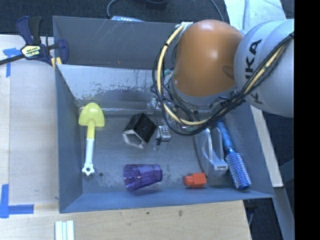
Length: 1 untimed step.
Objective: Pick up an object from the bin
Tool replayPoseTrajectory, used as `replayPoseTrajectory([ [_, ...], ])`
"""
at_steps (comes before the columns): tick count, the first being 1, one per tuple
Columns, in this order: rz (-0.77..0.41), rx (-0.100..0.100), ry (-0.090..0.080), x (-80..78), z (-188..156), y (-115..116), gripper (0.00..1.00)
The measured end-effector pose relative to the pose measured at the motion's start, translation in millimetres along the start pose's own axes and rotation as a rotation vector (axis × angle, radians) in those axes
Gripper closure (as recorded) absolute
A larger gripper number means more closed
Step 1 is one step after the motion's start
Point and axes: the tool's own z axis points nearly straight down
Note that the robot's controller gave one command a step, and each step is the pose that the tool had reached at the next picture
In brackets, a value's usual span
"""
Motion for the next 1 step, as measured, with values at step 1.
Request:
replayPoseTrajectory([
  [1,0.003,-0.002,-0.009,-1.5,-4.8,-0.5,0.00],
])
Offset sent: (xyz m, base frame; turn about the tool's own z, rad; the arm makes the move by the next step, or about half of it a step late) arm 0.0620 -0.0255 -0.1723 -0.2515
